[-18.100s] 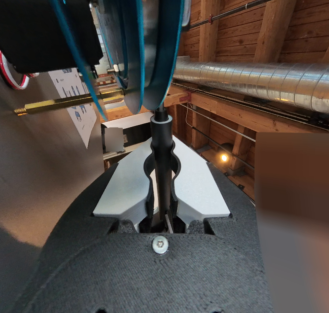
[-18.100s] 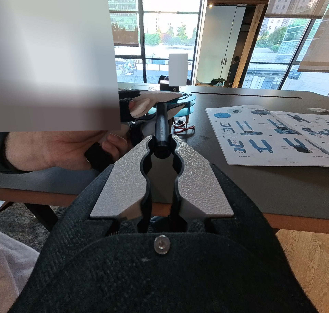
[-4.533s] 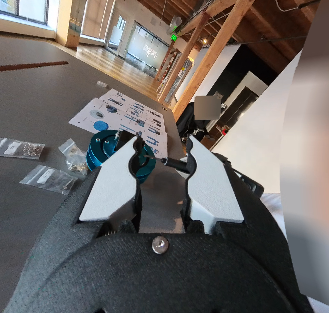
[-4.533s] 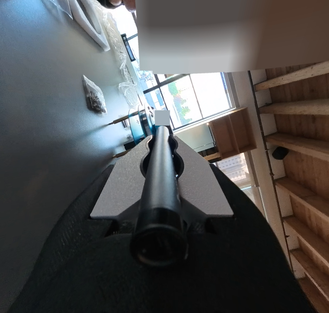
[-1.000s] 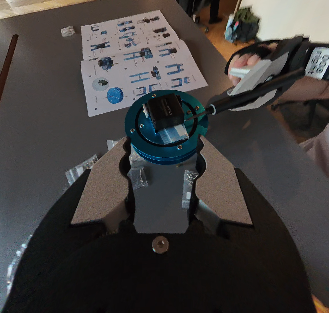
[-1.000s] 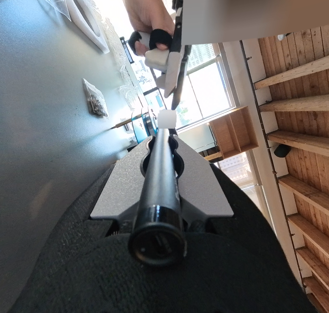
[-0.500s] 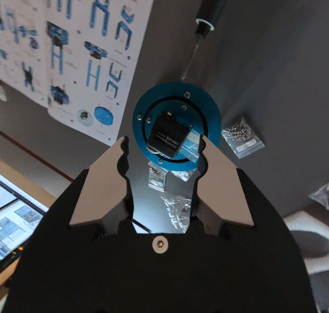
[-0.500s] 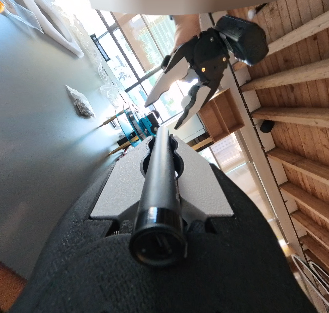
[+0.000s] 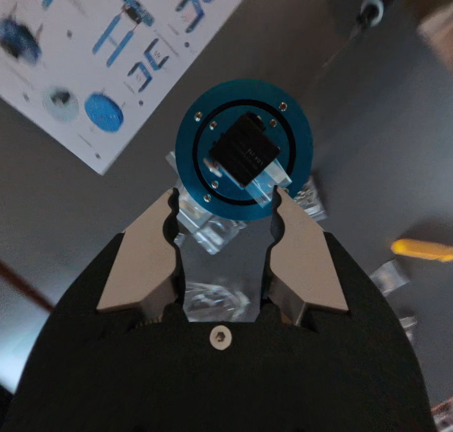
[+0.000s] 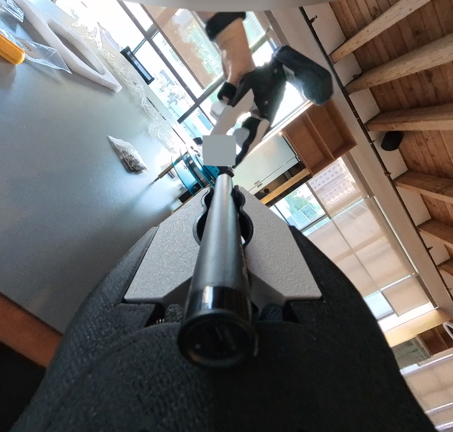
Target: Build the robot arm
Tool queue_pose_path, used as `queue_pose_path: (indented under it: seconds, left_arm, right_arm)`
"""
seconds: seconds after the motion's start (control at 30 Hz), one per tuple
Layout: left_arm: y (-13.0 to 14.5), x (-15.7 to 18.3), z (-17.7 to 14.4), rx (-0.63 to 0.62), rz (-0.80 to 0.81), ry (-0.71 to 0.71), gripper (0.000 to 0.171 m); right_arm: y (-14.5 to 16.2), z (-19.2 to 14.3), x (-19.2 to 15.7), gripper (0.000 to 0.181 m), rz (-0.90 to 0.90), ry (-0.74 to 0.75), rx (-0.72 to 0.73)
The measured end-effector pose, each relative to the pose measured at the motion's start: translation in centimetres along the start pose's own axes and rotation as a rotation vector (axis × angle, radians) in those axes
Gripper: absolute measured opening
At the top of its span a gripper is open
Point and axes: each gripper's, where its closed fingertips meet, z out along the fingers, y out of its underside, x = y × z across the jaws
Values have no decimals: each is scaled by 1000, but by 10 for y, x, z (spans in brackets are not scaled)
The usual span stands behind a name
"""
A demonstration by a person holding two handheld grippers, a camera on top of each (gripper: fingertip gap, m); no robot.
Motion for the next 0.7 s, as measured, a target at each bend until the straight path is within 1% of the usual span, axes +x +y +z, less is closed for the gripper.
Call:
queue_pose_path:
  seconds: [0.03,0.07,0.13,0.17,0.2,0.23,0.3,0.33,0.37,0.4,0.43,0.47,0.5,0.53,0.57,0.63,0.7]
  left_arm:
    - [2,1,-6,91,-124,37,75]
    - [4,-3,-14,202,-253,50,67]
    - [15,-12,-29,390,-499,78,58]
    - [22,-16,-34,471,-601,82,53]
    - [25,-13,-37,553,-672,111,53]
    - [29,-9,-37,612,-736,126,53]
    - [38,-9,-28,692,-864,92,49]
    - [39,-10,-24,741,-942,97,45]
    - [38,-10,-20,799,-1031,133,42]
    - [32,-7,-21,884,-1094,209,42]
    - [29,-6,-18,933,-1159,257,42]
    - [28,-5,-14,969,-1193,271,42]
    - [30,-4,-8,971,-1218,248,43]
    - [35,-3,-1,956,-1248,208,49]
    - [34,0,-1,979,-1254,197,53]
    - [34,3,-4,1037,-1299,169,55]
    - [37,10,2,1029,-1320,144,56]
  right_arm:
    - [0,-1,2,16,14,5,-1]
    - [0,-1,3,16,29,8,0]
    - [-1,-3,7,16,56,8,9]
    - [-2,-4,10,16,65,10,14]
    - [-3,-5,12,16,69,12,16]
    - [-3,-5,14,16,68,13,16]
    - [-4,-5,17,16,72,10,24]
    - [-4,-5,17,16,78,5,31]
    - [-3,-3,17,16,80,-1,37]
    - [-2,-1,16,19,86,-11,37]
    - [-1,1,16,16,98,-21,34]
    - [-1,3,15,16,116,-30,35]
    - [-2,5,15,16,144,-43,36]
    - [-3,7,15,16,173,-50,36]
    - [-4,9,17,16,198,-49,34]
    - [-5,9,21,16,226,-37,40]
    - [-7,7,23,16,238,-37,63]
